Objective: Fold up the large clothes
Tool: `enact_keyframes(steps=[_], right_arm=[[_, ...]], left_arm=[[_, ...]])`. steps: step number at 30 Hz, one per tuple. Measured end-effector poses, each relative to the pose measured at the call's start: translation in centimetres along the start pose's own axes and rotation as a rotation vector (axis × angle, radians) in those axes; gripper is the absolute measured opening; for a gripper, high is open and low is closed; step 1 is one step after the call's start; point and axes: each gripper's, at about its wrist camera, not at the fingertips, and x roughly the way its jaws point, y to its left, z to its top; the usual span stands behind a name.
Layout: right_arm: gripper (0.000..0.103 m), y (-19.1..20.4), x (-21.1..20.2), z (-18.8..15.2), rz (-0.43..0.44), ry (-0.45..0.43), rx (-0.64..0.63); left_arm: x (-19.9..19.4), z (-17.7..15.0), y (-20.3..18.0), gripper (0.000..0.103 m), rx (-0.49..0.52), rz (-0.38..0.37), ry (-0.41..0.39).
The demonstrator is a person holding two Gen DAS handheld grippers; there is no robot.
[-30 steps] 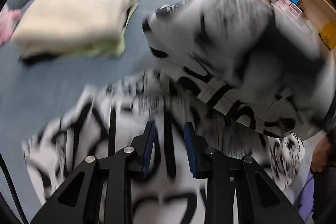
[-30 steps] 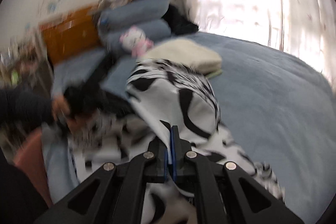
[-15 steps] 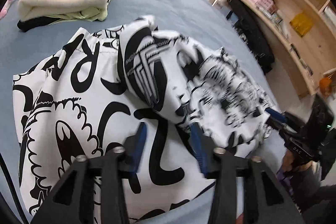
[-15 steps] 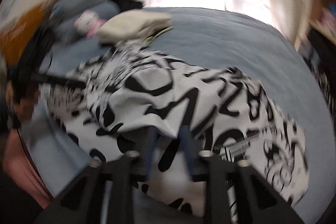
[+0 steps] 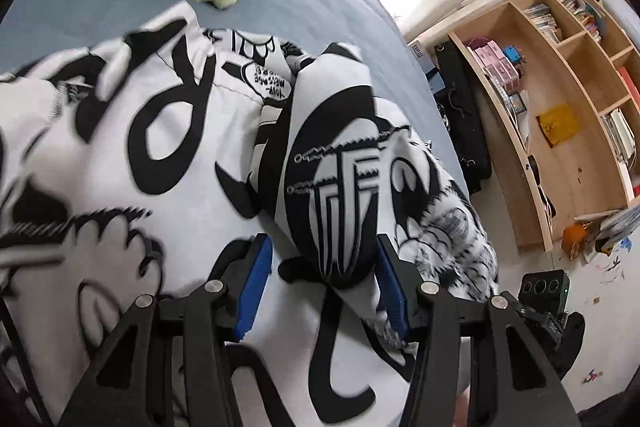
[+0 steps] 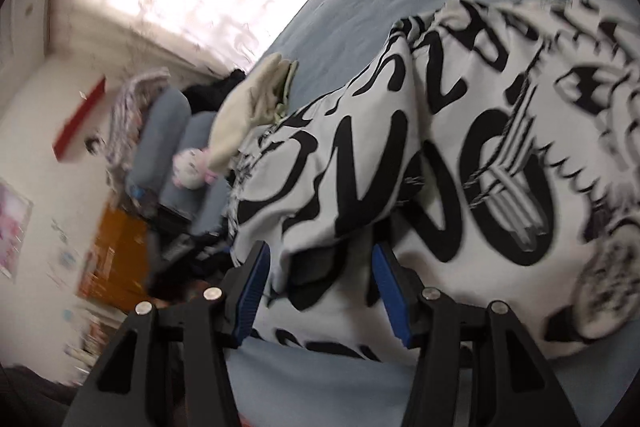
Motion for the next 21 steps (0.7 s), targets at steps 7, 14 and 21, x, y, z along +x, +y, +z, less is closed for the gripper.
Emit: enact_keyframes(steps=[7, 14, 21], right_arm=[[0.053, 0.0, 4.1, 0.6, 0.071, 0.037, 0.07], [0.037, 1.6, 4.8, 1.3, -0.048, -0.004, -0.015], [0.021, 3.6, 3.3, 1.3, -0.206, -0.023, -0.123]], left_arm=[[3.7, 0.8, -0.5, 0.055, 0.008, -0.058, 0.031], [3.0, 0.9, -4.0, 0.008, 0.014, 0.032, -0.076], [-0.7, -2.0, -9.3, 0.003, 0.053, 0.208, -0.109]])
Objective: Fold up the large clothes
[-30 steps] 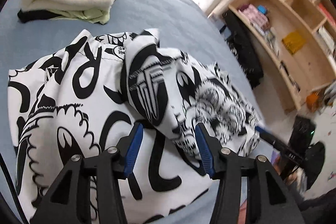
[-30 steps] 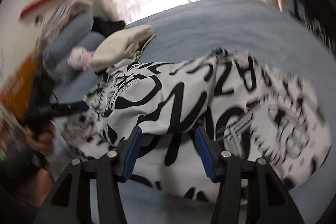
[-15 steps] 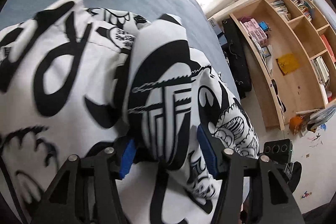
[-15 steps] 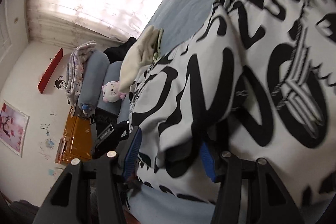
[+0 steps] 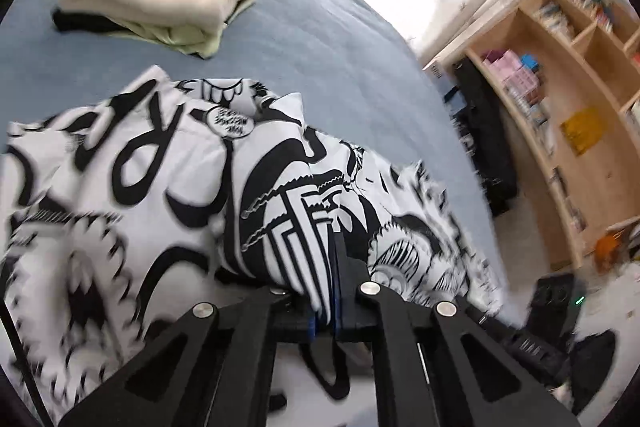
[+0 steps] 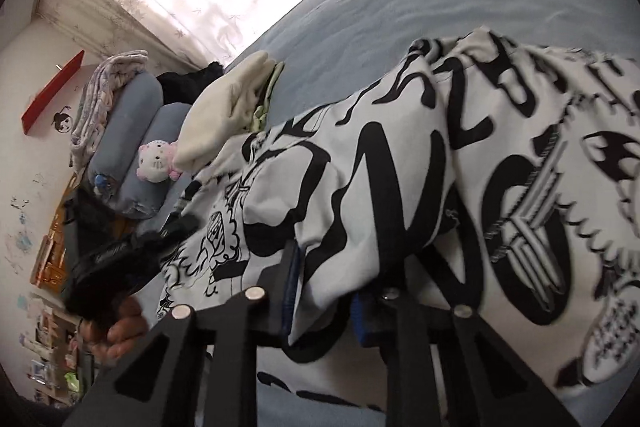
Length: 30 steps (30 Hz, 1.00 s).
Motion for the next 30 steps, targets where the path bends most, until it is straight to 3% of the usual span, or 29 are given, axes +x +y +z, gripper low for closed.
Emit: enact_keyframes(steps=[2, 5, 7, 12, 18, 23, 26, 30], right_arm=[[0.021, -0.3, -0.4, -0.4, -0.058, 0.01, 0.003], [0.021, -1.2, 0.1, -1.5, -0.215, 0.052, -0.024], [0.021, -1.6, 0.7, -2.3, -0.281, 0.071, -0.055], [0.021, -0.7, 0.8, -2.9, -0.348, 0.066, -0.116], [0.023, 0.6, -1.7, -3.1, -0.362, 0.04, -0.14], [0.023, 3.0, -4.3, -3.4, -0.379, -0.082, -0.22], [0.023, 4.2, -3.7, -3.0, -0.318, -0.083, -0.256], [0.023, 5.6, -0.2, -1.2, -0.19, -0.039, -0.245]], left_arm=[[0.3, -1.5, -0.6, 0.003, 0.008, 0.067, 0.037], [2.3, -4.3, 0.0, 0.003, 0.016, 0.188, 0.118], [3.6, -5.6, 0.9, 0.003, 0.006, 0.211, 0.163], [4.0, -6.2, -0.4, 0.005, 0.084, 0.27, 0.145], [1.6, -6.7, -2.8, 0.018, 0.16, 0.317, 0.101], [-2.6, -6.5, -3.7, 0.019, 0.162, 0.31, -0.006], [-3.6, -5.4, -4.6, 0.019, 0.177, 0.285, -0.052], [-2.2, -3.0, -5.9, 0.018, 0.209, 0.263, -0.082]])
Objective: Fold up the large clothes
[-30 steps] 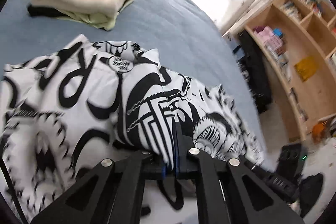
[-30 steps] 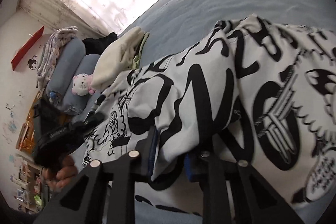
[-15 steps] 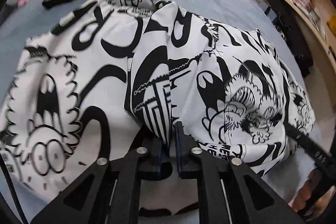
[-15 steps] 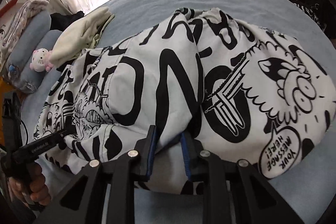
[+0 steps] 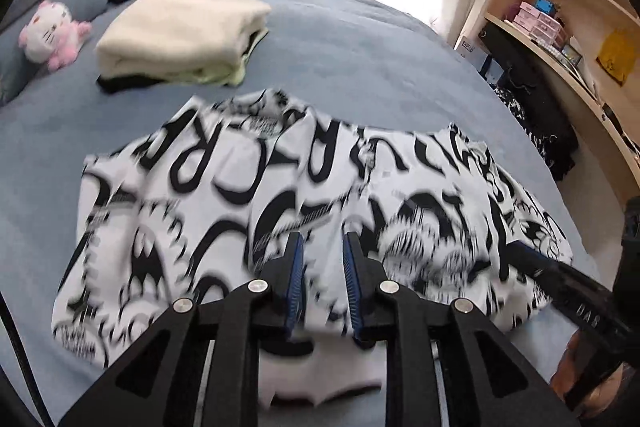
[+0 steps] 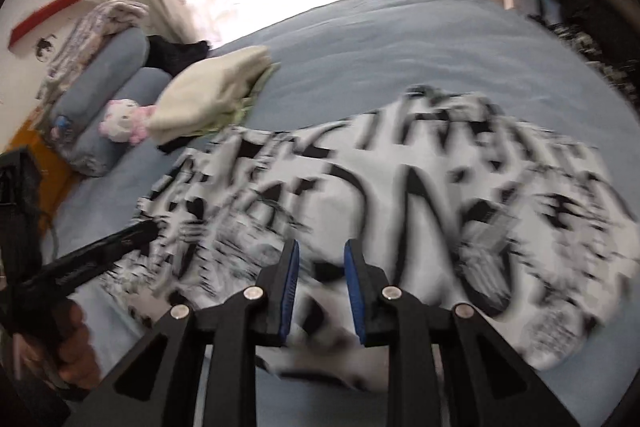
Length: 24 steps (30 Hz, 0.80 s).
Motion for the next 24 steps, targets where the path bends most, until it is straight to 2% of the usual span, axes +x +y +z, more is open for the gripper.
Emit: enact_keyframes(steps=[5, 9, 12, 13, 14, 16, 18, 21, 24], right_arm=[[0.023, 2.4, 5.0, 2.6, 0.059, 0.027, -0.061], [0.023, 2.6, 8.6, 3.4, 0.076, 0.099, -0.073], [0.018, 1.7, 9.6, 3.0, 0.013, 0.108, -0.094], [0.011, 1.2, 9.7, 2.9, -0.021, 0.101, -0.094], [0.0, 0.5, 9.7, 2.8, -0.057, 0.095, -0.096], [0.0, -1.5, 9.1, 2.5, -0.067, 0.089, -0.045], [0.0, -2.9, 8.6, 2.3, -0.136, 0.08, -0.026], [0.0, -4.4, 7.9, 2.2, -0.126, 0.085, 0.013], [0.0, -4.1, 7.7, 2.5, -0.149, 0.093, 0.017]], left_arm=[[3.8, 3.2, -1.9, 0.017, 0.017, -0.026, -0.026], [7.3, 5.0, -2.5, 0.017, 0.025, 0.011, -0.016], [10.2, 4.5, -1.9, 0.017, 0.019, 0.088, 0.053], [11.2, 4.2, -1.4, 0.016, 0.006, 0.117, 0.09], [12.1, 3.8, -0.7, 0.016, -0.013, 0.139, 0.127], [12.5, 3.1, 0.4, 0.016, -0.039, 0.128, 0.14], [12.2, 2.7, 0.9, 0.016, -0.038, 0.118, 0.125], [12.2, 2.6, 1.0, 0.016, -0.03, 0.121, 0.123], [12.2, 2.5, 0.7, 0.016, -0.015, 0.136, 0.124]])
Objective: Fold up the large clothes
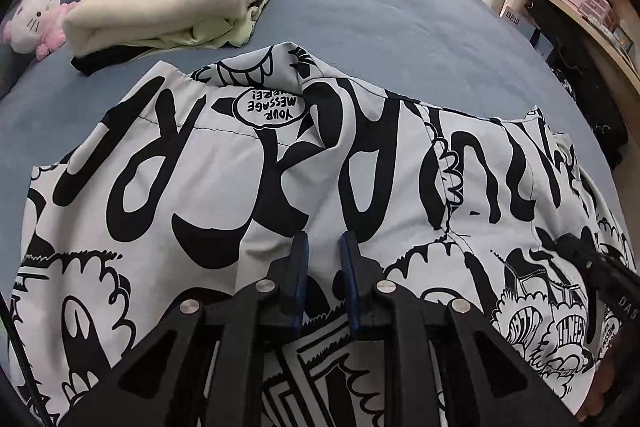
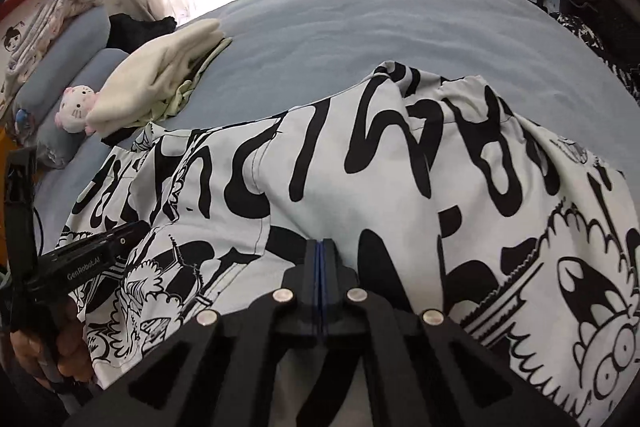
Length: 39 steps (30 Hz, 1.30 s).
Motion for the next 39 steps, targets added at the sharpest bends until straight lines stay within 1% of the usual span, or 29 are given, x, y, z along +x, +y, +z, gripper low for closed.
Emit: enact_keyframes(steps=[3, 6, 8, 10, 14, 16, 17, 19, 20, 21, 22, 23, 24, 26, 27, 29, 31, 34, 36, 39], right_arm=[[0.002, 0.8, -0.7, 0.6, -0.008, -0.009, 0.007], [0.003, 1.4, -1.6, 1.5, 0.017, -0.037, 0.002], [0.003, 2.1, -1.5, 2.6, 0.035, -0.048, -0.002], [0.003, 2.8, -0.7, 3.9, 0.032, -0.05, -0.005], [0.003, 3.3, 1.8, 6.2, 0.043, -0.038, 0.012], [0.003, 2.7, 3.4, 7.1, 0.014, -0.023, 0.027], [0.003, 2.0, 4.5, 7.4, -0.009, -0.005, 0.044], [0.002, 0.2, 5.5, 7.6, -0.046, 0.004, 0.081], [0.001, -1.1, 5.7, 7.6, -0.052, 0.003, 0.113], [0.0, -2.1, 5.6, 7.6, -0.04, 0.001, 0.144], [0.0, -3.1, 5.4, 7.5, -0.025, -0.002, 0.176], [0.0, -3.8, 5.1, 7.4, -0.039, -0.003, 0.192], [0.0, -4.2, 4.7, 7.3, -0.047, -0.004, 0.197], [0.003, -4.2, 3.7, 6.9, -0.032, -0.004, 0.198], [0.003, -3.9, 3.2, 6.7, -0.028, -0.001, 0.193], [0.003, -3.2, 2.0, 6.1, 0.01, 0.005, 0.18], [0.003, -2.0, 0.8, 5.4, 0.052, 0.002, 0.164], [0.003, 0.1, -1.1, 3.8, 0.118, 0.002, 0.132], [0.004, 1.4, -2.0, 2.4, 0.155, 0.013, 0.112], [0.004, 3.1, -2.8, 0.2, 0.161, 0.034, 0.067]], left_arm=[[-0.8, -0.3, -0.2, 0.016, 0.006, 0.004, 0.001], [-2.2, 0.1, -0.6, 0.016, 0.012, -0.024, -0.017], [-3.1, 0.8, -1.3, 0.016, 0.03, -0.032, -0.05], [-3.4, 1.9, -2.0, 0.016, 0.04, -0.03, -0.078], [-2.1, 4.5, -3.0, 0.016, 0.037, -0.043, -0.074], [-0.9, 5.5, -3.2, 0.016, 0.035, -0.014, -0.066], [0.2, 6.1, -3.3, 0.016, 0.038, -0.003, -0.054], [1.7, 6.4, -2.9, 0.016, 0.032, 0.024, -0.026], [2.8, 6.5, -2.4, 0.016, 0.024, 0.021, -0.005], [3.5, 6.4, -2.1, 0.016, 0.013, 0.017, 0.007], [3.8, 6.2, -1.7, 0.016, 0.001, 0.011, 0.007], [3.8, 6.2, -1.4, 0.016, -0.005, 0.001, 0.003], [3.6, 6.1, -1.3, 0.016, -0.008, -0.002, 0.0], [3.1, 6.1, -1.5, 0.016, -0.011, 0.01, 0.002], [2.7, 6.0, -1.6, 0.016, -0.012, 0.008, 0.003], [1.9, 5.9, -1.9, 0.016, -0.006, -0.003, 0.002], [0.2, 5.2, -2.6, 0.016, 0.008, -0.034, -0.012], [-3.4, 3.2, -4.0, 0.016, 0.041, -0.095, -0.044], [-4.9, 1.9, -4.6, 0.018, 0.057, -0.122, -0.051], [-6.7, -0.9, -5.7, 0.018, 0.089, -0.156, -0.044]])
